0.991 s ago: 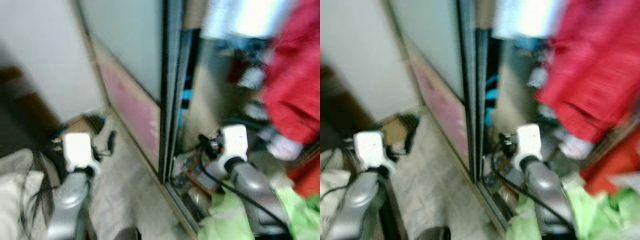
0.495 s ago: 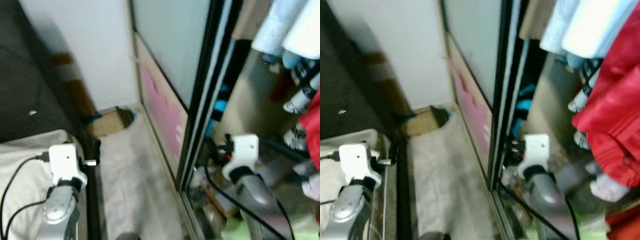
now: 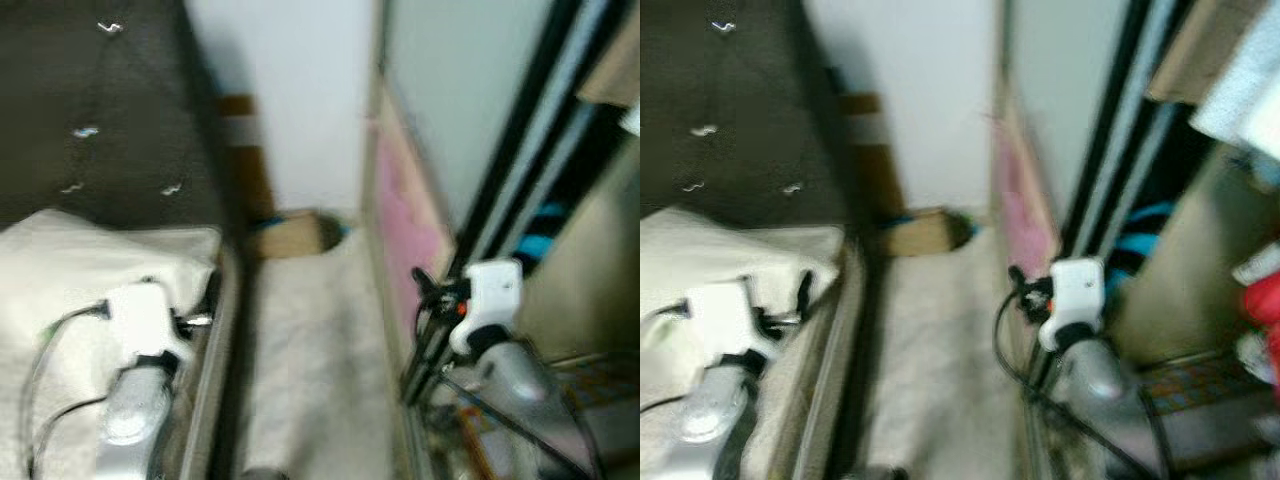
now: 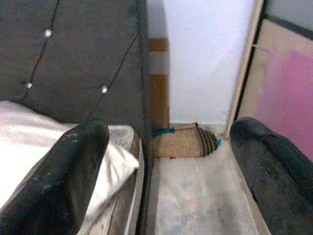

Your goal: Clean up the room

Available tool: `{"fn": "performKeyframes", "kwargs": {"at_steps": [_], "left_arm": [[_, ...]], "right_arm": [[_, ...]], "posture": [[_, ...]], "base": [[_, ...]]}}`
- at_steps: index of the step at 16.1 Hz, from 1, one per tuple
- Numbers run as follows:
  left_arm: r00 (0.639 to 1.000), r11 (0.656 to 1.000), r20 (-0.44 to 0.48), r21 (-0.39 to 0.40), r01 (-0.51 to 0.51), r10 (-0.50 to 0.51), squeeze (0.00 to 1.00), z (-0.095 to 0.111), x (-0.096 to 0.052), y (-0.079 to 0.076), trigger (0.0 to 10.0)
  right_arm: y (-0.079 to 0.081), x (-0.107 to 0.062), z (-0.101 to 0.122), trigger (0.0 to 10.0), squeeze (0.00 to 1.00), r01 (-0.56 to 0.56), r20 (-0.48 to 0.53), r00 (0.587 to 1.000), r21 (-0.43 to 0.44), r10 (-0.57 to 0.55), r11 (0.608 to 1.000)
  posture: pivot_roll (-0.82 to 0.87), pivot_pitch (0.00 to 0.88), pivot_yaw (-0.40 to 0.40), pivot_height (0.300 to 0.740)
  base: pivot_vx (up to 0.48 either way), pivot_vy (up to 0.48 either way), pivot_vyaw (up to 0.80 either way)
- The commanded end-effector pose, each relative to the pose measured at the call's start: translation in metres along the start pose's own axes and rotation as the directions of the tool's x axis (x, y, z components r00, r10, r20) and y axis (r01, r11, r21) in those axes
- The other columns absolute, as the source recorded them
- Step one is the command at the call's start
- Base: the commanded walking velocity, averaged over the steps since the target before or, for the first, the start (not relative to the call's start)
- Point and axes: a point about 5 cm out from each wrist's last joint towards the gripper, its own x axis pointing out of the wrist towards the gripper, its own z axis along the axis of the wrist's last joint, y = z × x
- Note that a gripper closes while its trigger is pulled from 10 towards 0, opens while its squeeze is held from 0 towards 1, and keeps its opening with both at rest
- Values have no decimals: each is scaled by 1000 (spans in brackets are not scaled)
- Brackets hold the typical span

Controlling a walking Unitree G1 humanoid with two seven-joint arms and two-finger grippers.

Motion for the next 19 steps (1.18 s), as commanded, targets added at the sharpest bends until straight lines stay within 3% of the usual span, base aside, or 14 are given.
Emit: {"fn": "performKeyframes", "kwargs": {"at_steps": [1, 3, 6, 7, 9, 16, 17, 19], "left_arm": [[999, 996, -2, 78, -36, 37, 0, 2, -2, 8, 10000], [1000, 1000, 13, 17, 3, -4, 0, 3, -1, 2, 10000], [998, 995, 4, 79, -62, 62, 0, 3, -1, 8, 10000], [998, 998, -24, 33, -49, 50, 0, 0, -1, 7, 10000], [1000, 1000, 9, 19, -8, 8, 0, 1, -3, 6, 10000], [997, 996, 46, 61, -67, 64, 0, 4, 1, 7, 10000], [996, 993, 77, 101, -61, 53, 0, 7, 3, 6, 10000], [997, 996, 43, 68, -64, 61, 0, 4, 5, 6, 10000]], "right_arm": [[6, 3, 5, 10000, 0, -30, 28, 999, 3, 29, 1000], [8, 7, 6, 10000, 0, -45, 35, 998, -4, 46, 999], [8, 9, 7, 10000, 0, -51, 40, 998, -5, 51, 999], [8, 9, 7, 10000, 0, -53, 43, 998, -4, 53, 999], [9, 10, 7, 10000, 0, -52, 50, 997, -1, 52, 999], [10, 17, 9, 10000, 0, -57, 65, 996, -5, 57, 998], [10, 20, 10, 10000, 0, -58, 74, 996, -10, 59, 998], [9, 22, 13, 10000, 0, -60, 86, 994, -17, 62, 998]], "posture": [[-28, 0, 1, 740], [-25, 0, -4, 740], [-22, 0, -6, 740], [-20, 0, -6, 740], [-20, 0, -8, 740], [-18, 0, -6, 740], [-20, 0, -5, 740], [-20, 0, -5, 740]], "base": [[0, 0, 800], [0, 0, 800], [0, 0, 800], [0, 0, 800], [0, 0, 800], [0, 0, 800], [0, 0, 800], [0, 0, 800]]}}
